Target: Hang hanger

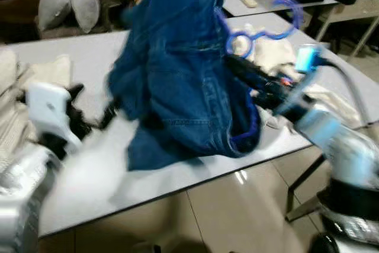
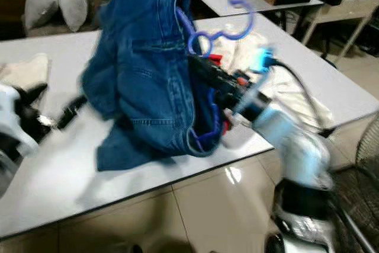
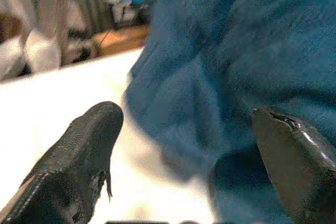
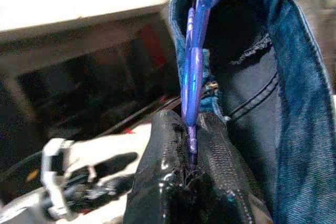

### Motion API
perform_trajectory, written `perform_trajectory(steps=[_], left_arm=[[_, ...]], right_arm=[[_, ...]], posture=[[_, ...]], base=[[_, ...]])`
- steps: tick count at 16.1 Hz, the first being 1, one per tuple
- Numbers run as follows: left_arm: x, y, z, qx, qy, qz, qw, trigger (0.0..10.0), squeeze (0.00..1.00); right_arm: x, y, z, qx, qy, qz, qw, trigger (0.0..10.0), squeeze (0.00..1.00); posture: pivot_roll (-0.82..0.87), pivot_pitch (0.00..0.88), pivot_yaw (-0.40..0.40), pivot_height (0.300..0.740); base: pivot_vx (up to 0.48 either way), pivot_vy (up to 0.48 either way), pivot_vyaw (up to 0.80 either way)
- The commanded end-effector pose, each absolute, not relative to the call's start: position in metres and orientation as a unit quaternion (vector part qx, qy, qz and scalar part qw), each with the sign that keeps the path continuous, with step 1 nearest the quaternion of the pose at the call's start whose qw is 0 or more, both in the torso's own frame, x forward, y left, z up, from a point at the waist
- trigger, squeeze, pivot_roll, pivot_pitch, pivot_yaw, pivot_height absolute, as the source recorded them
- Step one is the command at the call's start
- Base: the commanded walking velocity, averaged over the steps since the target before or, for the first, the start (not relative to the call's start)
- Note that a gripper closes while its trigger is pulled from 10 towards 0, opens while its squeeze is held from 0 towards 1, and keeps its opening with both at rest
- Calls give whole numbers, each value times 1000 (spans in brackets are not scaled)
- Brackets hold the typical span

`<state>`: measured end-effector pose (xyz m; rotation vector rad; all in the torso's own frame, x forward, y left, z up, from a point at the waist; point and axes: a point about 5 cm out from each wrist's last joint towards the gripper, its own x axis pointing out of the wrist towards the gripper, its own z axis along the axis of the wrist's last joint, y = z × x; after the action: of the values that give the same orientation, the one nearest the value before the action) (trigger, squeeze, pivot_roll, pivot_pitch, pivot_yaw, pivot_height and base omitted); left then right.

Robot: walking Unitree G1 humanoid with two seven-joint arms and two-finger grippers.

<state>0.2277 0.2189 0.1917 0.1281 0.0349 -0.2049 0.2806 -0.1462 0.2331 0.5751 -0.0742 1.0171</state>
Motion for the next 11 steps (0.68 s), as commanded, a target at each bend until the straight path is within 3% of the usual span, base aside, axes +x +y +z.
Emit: perform_trajectory(steps=[1,5,11], left_arm=[[226,218,196,78,6,-94,992,10000,0],[216,211,204,52,-34,-78,995,10000,0],[208,210,209,42,-55,-79,994,10000,0]], right_arm=[[272,-144,246,264,-59,505,820,10000,0],[225,-148,241,269,-32,583,766,10000,0],[198,-158,238,281,-14,611,740,10000,0]], posture=[[-83,0,1,740],[-83,0,-20,740],[-75,0,-19,740]], base=[[0,0,800],[0,0,800],[0,0,800]])
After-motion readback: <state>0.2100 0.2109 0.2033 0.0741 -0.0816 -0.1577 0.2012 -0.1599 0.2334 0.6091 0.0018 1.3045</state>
